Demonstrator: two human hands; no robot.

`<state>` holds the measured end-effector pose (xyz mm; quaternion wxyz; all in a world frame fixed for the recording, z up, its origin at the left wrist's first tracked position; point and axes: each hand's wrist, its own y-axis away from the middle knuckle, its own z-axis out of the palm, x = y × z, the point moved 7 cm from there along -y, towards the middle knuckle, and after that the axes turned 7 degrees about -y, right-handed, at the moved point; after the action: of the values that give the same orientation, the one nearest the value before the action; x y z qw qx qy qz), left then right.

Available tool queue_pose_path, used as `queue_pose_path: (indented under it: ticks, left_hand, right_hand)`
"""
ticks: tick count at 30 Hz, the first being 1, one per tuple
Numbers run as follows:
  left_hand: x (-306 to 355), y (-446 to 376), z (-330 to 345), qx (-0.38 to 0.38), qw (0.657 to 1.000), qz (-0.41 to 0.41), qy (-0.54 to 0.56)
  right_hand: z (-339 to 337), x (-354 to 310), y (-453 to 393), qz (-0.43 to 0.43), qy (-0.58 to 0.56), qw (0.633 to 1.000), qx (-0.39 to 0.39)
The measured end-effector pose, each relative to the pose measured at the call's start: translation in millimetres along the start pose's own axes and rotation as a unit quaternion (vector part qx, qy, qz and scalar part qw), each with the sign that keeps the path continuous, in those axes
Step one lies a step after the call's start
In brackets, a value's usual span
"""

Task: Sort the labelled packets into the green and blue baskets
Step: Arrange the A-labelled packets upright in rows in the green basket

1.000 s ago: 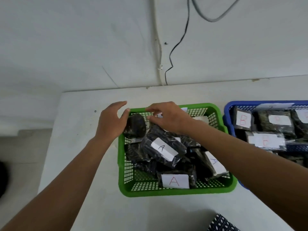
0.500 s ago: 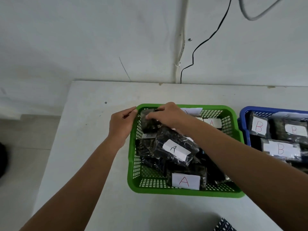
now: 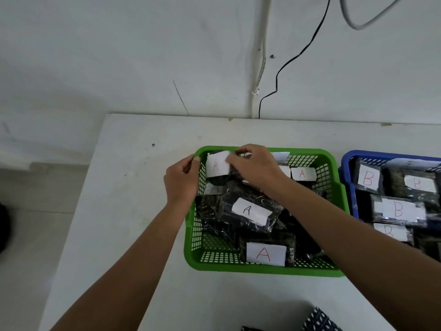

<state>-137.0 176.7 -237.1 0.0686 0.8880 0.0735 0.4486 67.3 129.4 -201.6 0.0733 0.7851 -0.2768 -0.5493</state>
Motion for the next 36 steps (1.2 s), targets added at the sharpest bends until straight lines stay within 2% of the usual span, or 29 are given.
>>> queue_pose_path:
  ticks: [4,9,17,19,21,23,25,27,30,33,36]
  left_hand:
    - [3.6,2.4,0.1,0.014,0.999,0.028,-0.013]
    - [6.6,2.3,0.4,0.016,0.997,0.049,-0.057]
    - [12.7,9.6,-0.2,-0.014,0.994,0.059,-0.089]
    - [11.3,11.7,-0.4,-0.018,0.994,0.057,-0.097]
    - [10.3,14.2,-1.7,-0.013,0.994,0.054,-0.089]
    - [12.0,16.9,-2.3,-0.010,0.993,0.068,-0.095]
    - [12.7,18.7,-2.7,-0.009,0.993,0.074,-0.095]
    - [12.9,20.8,-3.6,-0.007,0.993,0.080,-0.090]
    - [11.9,22.0,-3.7,-0.001,0.993,0.079,-0.090]
    - [12.4,22.5,-3.7,0.007,0.993,0.088,-0.083]
    - [11.1,22.4,-4.0,0.009,0.993,0.089,-0.070]
  right_hand:
    - [-49.1,22.3,13.1,-0.017,-0.083,0.995,0.054]
    - [-99.6,55.4,27.8,-0.027,-0.015,0.989,0.147]
    - [-118.9,69.3,35.9,0.075,0.078,0.982,0.153]
    - [-120.9,53.3,39.8,0.041,0.110,0.977,0.176]
    - [-114.6,23.4,43.2,-0.037,0.139,0.973,0.183]
    - [-93.4,-11.9,43.4,-0.120,0.171,0.969,0.133]
    - [-60.5,-34.5,34.8,-0.149,0.214,0.964,0.044]
    - [-24.9,-42.7,20.4,-0.130,0.295,0.946,-0.037]
    - [18.0,-36.1,-3.3,-0.085,0.371,0.917,-0.116]
    - [41.2,-19.0,-21.0,-0.045,0.391,0.908,-0.145]
    - [52.2,-6.3,-27.6,-0.028,0.387,0.912,-0.131]
